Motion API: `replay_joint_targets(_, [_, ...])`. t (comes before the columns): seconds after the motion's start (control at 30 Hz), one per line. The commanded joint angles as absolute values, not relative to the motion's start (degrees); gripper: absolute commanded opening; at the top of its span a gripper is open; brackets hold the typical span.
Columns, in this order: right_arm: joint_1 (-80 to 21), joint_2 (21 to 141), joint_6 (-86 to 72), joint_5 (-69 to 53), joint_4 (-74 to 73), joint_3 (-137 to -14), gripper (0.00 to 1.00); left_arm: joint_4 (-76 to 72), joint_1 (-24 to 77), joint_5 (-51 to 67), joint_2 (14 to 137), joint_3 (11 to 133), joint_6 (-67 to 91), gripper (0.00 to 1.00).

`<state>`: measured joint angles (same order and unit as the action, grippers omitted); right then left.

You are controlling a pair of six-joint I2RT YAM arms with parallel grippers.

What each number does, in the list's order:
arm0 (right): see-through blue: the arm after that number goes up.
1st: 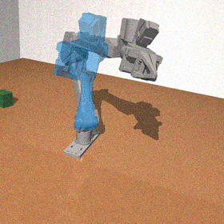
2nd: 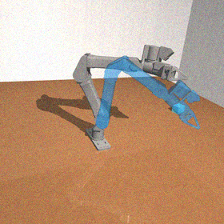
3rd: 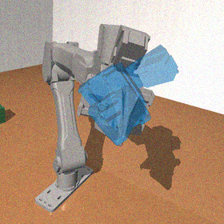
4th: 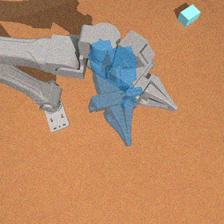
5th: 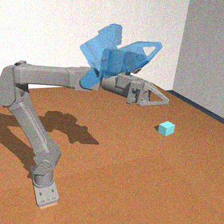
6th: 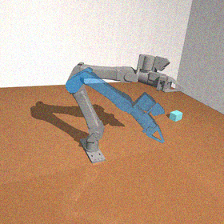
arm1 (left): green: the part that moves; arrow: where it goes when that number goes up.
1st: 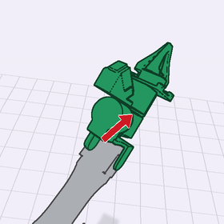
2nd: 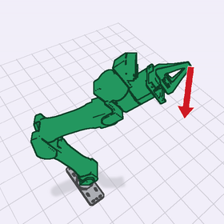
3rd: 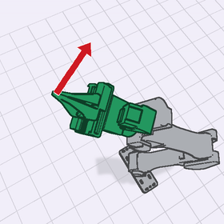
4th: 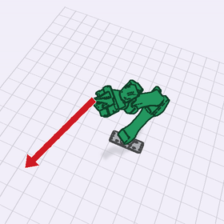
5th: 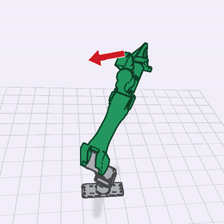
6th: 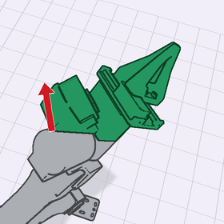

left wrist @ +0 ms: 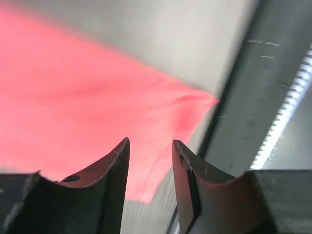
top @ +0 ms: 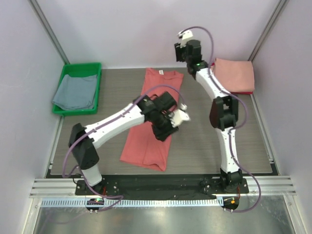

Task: Fold and stack the t-shirts
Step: Fold the tshirt

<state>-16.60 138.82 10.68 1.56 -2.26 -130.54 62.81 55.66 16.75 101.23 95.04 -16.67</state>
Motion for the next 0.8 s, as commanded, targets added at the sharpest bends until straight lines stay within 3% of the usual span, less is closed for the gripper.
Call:
replay_joint_targets(0.0, [-14.85, 125.79, 0.09, -5.35, -7.98, -121.93, 0.54, 61.88, 42.42, 10.72, 99.23, 90.71, -8.19, 0.39])
replay_joint_targets(0.13, [-14.85, 121.12, 0.09, -11.76, -14.48, -110.85, 0.54, 58.98, 32.29, 18.44, 100.8, 87.72, -3.78, 0.39])
replay_joint_targets(0.3, [-14.76, 120.23, -2.9, -18.19, -16.0, -102.05, 0.53, 55.91, 29.18, 23.38, 104.06, 83.86, -4.04, 0.34])
replay_joint_targets(0.77, [-18.63, 131.21, -1.58, -18.64, -18.54, -107.05, 0.5, 46.59, 27.42, 21.45, 105.38, 65.49, -1.67, 0.32])
